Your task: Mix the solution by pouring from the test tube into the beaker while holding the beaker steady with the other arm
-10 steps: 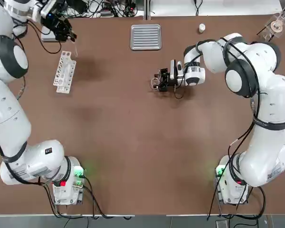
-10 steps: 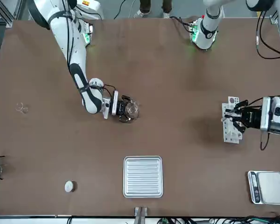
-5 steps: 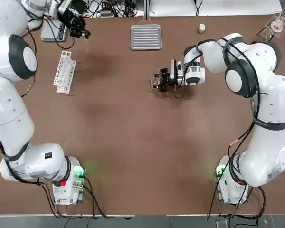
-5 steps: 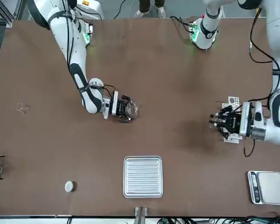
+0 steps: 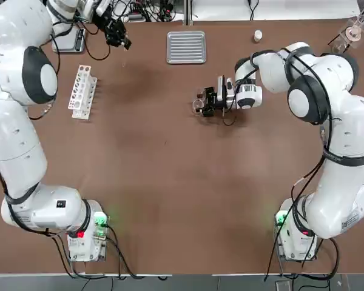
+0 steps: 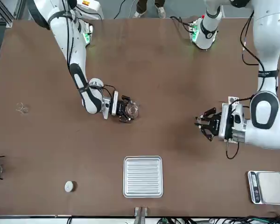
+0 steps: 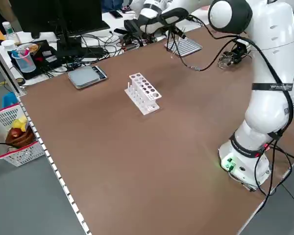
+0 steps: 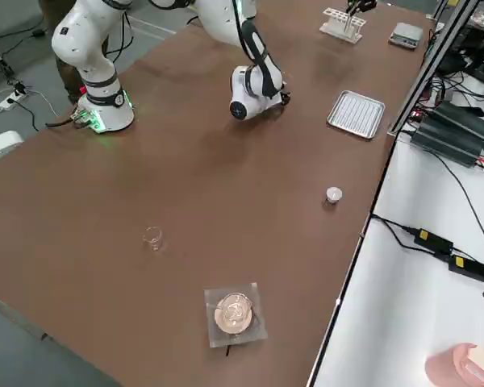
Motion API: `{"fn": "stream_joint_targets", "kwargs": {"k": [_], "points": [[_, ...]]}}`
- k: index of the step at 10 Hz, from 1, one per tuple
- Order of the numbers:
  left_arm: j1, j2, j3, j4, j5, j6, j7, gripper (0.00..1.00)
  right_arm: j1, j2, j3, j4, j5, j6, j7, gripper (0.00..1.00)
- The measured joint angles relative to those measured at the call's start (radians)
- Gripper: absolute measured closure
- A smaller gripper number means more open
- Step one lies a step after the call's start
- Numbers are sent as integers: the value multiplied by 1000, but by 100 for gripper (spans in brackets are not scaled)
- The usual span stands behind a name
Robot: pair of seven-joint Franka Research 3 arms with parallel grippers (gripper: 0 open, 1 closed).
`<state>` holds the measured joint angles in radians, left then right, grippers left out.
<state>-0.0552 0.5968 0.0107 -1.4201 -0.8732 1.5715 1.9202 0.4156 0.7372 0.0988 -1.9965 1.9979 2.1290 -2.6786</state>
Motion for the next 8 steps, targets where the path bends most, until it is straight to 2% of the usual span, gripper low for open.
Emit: {"fn": "stream_joint_targets", "kwargs": {"k": [3, 6, 8], "points": [[-138, -21, 37, 0, 3, 125, -161, 79, 0, 0, 0, 1, 0, 1, 0, 22], [-366, -22, 178, -3, 3, 209, -273, 79, 0, 0, -2, 3, 0, 3, 0, 22], [-477, -20, 225, -7, 3, 279, -368, 79, 0, 0, -2, 4, 0, 4, 0, 22]]}}
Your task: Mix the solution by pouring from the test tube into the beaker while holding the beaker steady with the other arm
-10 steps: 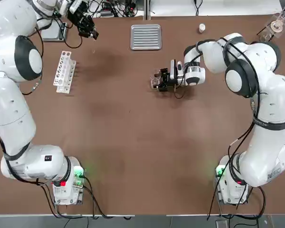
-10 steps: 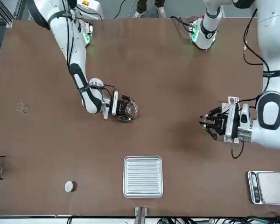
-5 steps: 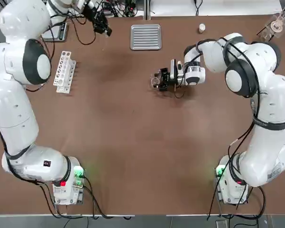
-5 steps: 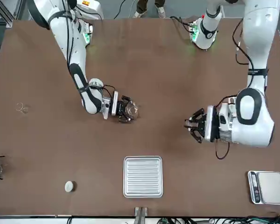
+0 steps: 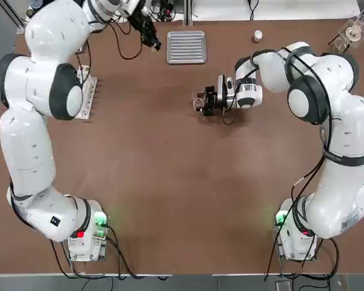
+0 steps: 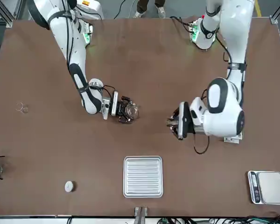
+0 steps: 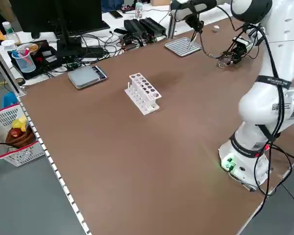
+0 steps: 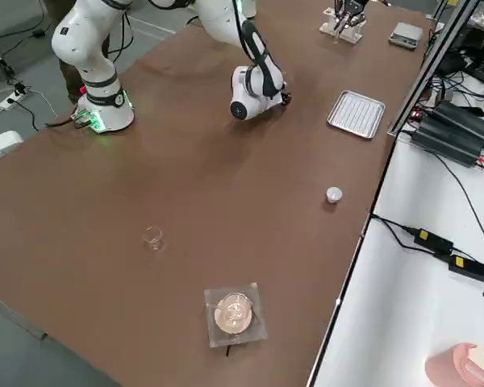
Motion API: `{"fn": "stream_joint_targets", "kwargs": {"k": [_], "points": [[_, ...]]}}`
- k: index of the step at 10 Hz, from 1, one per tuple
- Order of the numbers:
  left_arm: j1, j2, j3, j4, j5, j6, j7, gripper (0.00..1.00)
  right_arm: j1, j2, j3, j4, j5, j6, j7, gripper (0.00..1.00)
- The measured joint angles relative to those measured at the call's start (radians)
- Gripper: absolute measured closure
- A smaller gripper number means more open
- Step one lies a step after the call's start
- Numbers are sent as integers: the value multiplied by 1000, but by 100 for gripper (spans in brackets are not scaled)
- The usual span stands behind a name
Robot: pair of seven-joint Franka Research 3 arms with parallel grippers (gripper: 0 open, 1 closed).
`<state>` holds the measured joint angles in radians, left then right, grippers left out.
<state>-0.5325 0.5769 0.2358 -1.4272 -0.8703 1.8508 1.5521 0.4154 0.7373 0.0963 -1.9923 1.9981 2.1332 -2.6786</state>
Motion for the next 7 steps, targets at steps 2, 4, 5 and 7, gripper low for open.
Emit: {"fn": "stream_joint_targets", "kwargs": {"k": [2, 4, 5, 7], "points": [[-135, 12, 92, -7, 3, 42, -111, 79, 0, 0, 0, 1, 0, 1, 0, 22], [-289, 51, 203, -16, 3, 123, -162, 79, 0, 0, 0, 1, 0, 1, 0, 22], [-336, 71, 225, -16, 3, 161, -179, 79, 0, 0, 0, 1, 0, 2, 0, 22], [-414, 98, 266, -14, 47, 199, -223, 79, 0, 0, 0, 2, 0, 3, 0, 22]]}}
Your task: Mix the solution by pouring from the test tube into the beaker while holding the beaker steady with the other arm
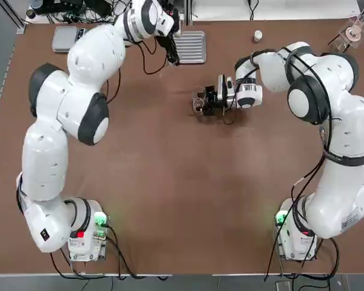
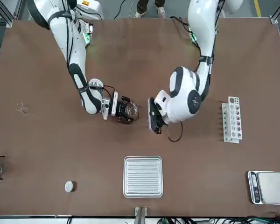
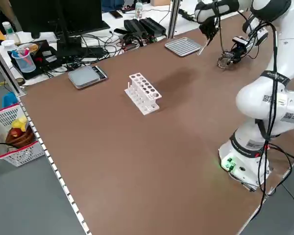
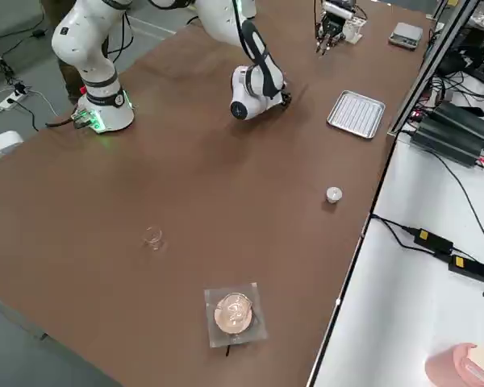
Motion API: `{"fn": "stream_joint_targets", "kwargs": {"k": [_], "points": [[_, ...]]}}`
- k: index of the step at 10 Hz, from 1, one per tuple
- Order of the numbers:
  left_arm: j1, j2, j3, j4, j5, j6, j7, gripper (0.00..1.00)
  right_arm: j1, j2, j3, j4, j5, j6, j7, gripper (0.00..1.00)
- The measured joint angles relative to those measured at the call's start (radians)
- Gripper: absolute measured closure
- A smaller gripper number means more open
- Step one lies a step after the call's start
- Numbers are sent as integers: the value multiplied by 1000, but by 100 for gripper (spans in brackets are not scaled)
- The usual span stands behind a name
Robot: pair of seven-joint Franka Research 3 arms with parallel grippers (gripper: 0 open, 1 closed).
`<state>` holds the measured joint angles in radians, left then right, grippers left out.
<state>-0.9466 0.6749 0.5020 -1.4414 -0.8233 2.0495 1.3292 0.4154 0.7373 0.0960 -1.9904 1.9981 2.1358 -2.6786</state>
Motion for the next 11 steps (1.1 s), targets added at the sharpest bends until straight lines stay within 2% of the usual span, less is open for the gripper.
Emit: {"fn": "stream_joint_targets", "kwargs": {"k": [3, 11], "points": [[-87, 3, 19, 5, 142, 6, -86, 79, 0, 0, 0, 1, 0, 1, 0, 22], [-210, 42, 20, 10, 366, 25, -317, 79, 0, 0, 0, 3, 0, 5, 0, 22]]}}
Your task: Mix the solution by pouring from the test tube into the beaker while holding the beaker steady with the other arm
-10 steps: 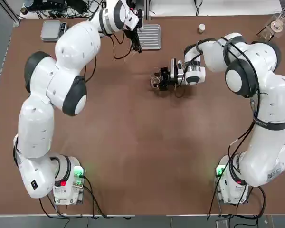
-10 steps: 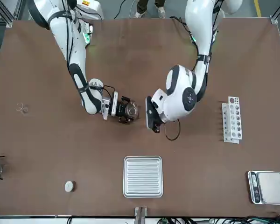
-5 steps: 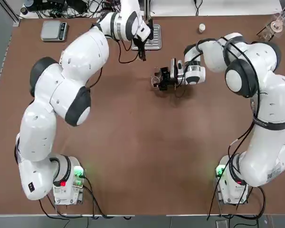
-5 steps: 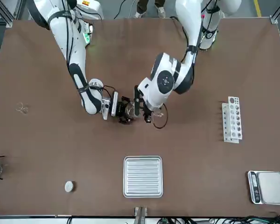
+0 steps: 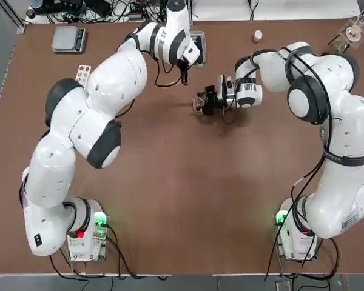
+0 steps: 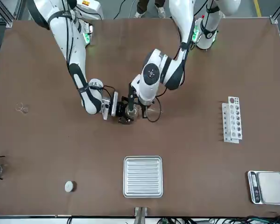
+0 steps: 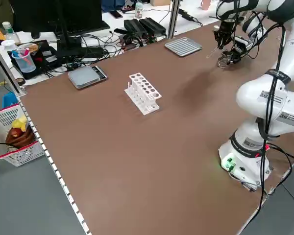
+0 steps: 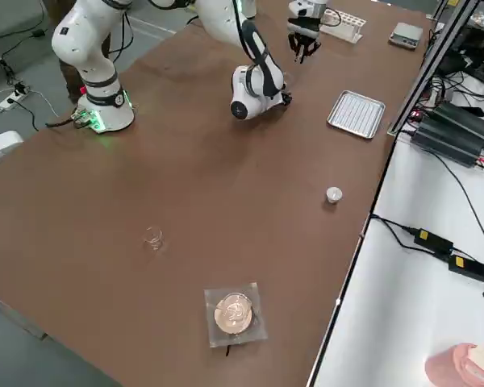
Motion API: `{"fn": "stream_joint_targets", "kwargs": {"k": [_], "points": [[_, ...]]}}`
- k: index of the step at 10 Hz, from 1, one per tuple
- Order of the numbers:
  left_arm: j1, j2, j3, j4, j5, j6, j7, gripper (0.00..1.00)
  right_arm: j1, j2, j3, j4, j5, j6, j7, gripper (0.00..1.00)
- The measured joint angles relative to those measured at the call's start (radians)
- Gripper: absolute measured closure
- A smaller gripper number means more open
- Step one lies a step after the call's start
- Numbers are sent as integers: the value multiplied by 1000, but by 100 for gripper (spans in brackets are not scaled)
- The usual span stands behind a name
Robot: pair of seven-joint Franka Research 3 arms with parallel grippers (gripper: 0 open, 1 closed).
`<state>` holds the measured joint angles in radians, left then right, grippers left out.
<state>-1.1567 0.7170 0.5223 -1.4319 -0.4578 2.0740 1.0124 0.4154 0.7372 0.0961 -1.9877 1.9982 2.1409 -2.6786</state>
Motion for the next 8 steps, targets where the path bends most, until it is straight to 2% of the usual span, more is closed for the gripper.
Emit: {"fn": "stream_joint_targets", "kwargs": {"k": [5, 8], "points": [[-17, 76, 0, 69, 61, 4, -97, 79, 0, 0, 0, 2, 1, 4, 0, 22], [-35, 80, -1, 76, 124, 4, -154, 79, -2, 0, 0, 3, 1, 5, 0, 22]]}}
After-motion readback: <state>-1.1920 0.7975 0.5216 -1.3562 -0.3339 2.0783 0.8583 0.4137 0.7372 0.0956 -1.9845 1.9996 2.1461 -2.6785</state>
